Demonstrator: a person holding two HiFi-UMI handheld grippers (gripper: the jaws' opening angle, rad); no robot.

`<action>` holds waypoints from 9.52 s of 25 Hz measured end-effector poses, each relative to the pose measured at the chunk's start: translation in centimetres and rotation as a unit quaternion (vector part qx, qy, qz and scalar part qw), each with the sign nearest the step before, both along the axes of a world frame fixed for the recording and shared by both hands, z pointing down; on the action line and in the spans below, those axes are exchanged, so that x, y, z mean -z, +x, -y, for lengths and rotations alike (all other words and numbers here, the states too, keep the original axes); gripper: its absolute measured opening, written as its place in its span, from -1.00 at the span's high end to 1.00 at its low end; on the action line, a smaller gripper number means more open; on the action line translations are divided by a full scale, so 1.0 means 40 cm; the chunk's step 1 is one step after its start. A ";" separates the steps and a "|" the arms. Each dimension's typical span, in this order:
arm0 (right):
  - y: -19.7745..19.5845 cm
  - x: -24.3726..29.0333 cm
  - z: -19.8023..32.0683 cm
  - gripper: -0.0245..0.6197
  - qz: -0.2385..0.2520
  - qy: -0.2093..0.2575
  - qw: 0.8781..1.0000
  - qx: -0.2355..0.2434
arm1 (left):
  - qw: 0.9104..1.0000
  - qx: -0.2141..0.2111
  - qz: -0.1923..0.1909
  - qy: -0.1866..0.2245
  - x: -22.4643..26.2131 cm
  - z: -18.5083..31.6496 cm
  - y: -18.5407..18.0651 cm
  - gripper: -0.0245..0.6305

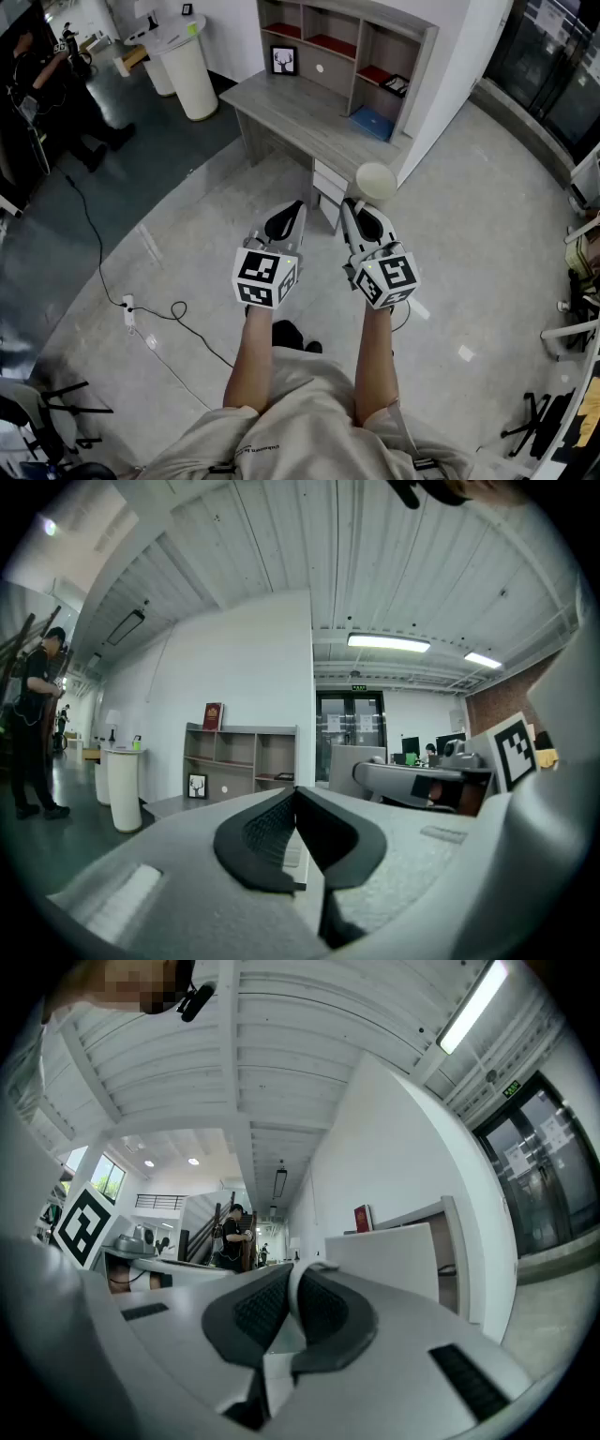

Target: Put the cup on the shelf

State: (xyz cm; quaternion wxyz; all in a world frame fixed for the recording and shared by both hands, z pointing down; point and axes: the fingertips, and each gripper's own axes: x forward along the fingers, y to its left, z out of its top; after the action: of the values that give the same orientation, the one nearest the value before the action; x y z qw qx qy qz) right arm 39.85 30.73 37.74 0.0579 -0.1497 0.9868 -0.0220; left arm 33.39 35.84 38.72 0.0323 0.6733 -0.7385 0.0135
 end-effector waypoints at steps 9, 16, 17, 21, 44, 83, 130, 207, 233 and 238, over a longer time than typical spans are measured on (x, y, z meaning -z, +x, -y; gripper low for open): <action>-0.085 -0.051 0.037 0.86 0.008 -0.032 0.999 0.005 | 1.000 0.021 0.015 -0.004 -0.010 0.003 -0.098 0.90; -0.157 -0.043 0.088 0.86 0.019 -0.038 0.999 0.002 | 1.000 0.013 0.025 -0.007 -0.008 0.061 -0.181 0.90; -0.166 -0.039 0.104 0.86 0.019 -0.035 0.999 0.000 | 1.000 0.012 0.025 -0.007 -0.011 0.077 -0.195 0.90; -0.204 -0.027 0.182 0.86 0.020 -0.033 0.999 -0.013 | 1.000 0.007 0.023 -0.011 -0.014 0.150 -0.254 0.90; -0.607 -0.053 0.532 0.86 0.012 -0.050 0.994 -0.097 | 0.999 -0.043 0.009 -0.028 -0.031 0.520 -0.722 0.90; -0.989 0.048 1.067 0.86 0.062 -0.038 0.983 -0.168 | 0.996 -0.079 0.016 -0.035 -0.009 0.980 -1.155 0.90; -1.366 0.009 1.699 0.86 -0.014 -0.029 0.981 -0.191 | 0.977 -0.211 0.000 -0.027 0.059 1.754 -1.372 0.90; -1.363 -0.063 1.787 0.59 -0.013 -0.086 0.979 -0.186 | 0.929 -0.368 -0.005 -0.030 0.016 1.952 -1.265 0.90; -1.368 -0.074 1.779 0.50 -0.106 -0.082 0.978 -0.159 | 0.954 -0.295 0.013 -0.042 0.006 1.924 -1.299 0.90; -1.342 -0.083 1.767 0.50 -0.105 -0.088 0.975 -0.174 | 0.954 -0.295 0.013 -0.041 0.009 1.897 -1.287 0.90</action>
State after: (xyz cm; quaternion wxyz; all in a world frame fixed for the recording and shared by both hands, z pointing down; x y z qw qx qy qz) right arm -13.85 -39.96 41.05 -0.0564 -0.3249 0.9404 -0.0829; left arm -18.10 -40.06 38.37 0.0446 0.8593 -0.5058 0.0617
